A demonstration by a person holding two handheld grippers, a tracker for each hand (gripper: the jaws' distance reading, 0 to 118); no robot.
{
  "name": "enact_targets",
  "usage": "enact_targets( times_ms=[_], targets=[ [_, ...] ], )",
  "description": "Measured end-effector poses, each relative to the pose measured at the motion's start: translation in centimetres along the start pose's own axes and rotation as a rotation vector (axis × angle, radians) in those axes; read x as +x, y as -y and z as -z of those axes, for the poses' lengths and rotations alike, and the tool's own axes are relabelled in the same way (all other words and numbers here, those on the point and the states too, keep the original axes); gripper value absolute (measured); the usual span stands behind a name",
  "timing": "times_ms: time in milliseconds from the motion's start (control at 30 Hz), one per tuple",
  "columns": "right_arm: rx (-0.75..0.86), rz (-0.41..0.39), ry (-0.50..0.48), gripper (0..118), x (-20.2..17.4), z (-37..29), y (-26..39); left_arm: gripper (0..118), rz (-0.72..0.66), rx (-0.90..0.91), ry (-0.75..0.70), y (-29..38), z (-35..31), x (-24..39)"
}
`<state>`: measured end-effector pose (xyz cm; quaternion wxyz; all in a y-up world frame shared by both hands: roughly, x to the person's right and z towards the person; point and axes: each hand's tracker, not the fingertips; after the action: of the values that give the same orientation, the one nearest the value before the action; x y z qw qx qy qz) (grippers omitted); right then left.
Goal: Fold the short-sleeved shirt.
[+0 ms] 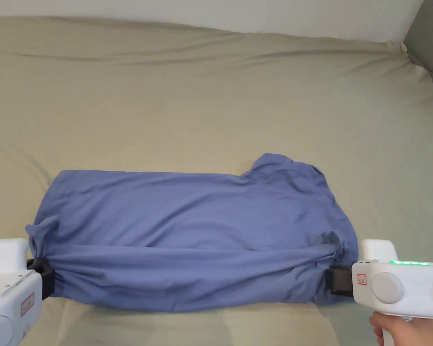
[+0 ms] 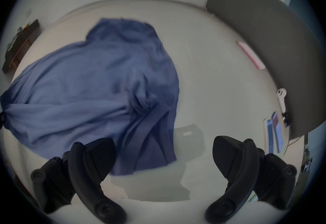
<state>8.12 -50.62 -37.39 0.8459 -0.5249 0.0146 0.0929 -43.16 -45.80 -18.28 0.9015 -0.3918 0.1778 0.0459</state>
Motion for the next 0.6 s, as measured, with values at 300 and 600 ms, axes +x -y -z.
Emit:
enact_targets(
  times_ms=[300, 600],
  targets=[
    [-0.019, 0.021, -0.159, 46, -0.6, 0.6, -0.6, 7, -0.007, -0.025, 0.001, -0.1, 0.7, -0.4],
    [0.085, 0.004, -0.156, 8, -0.1, -4.3, -1.0, 7, -0.036, 0.041, 0.010, -1.9, -3.0, -1.0]
  ],
)
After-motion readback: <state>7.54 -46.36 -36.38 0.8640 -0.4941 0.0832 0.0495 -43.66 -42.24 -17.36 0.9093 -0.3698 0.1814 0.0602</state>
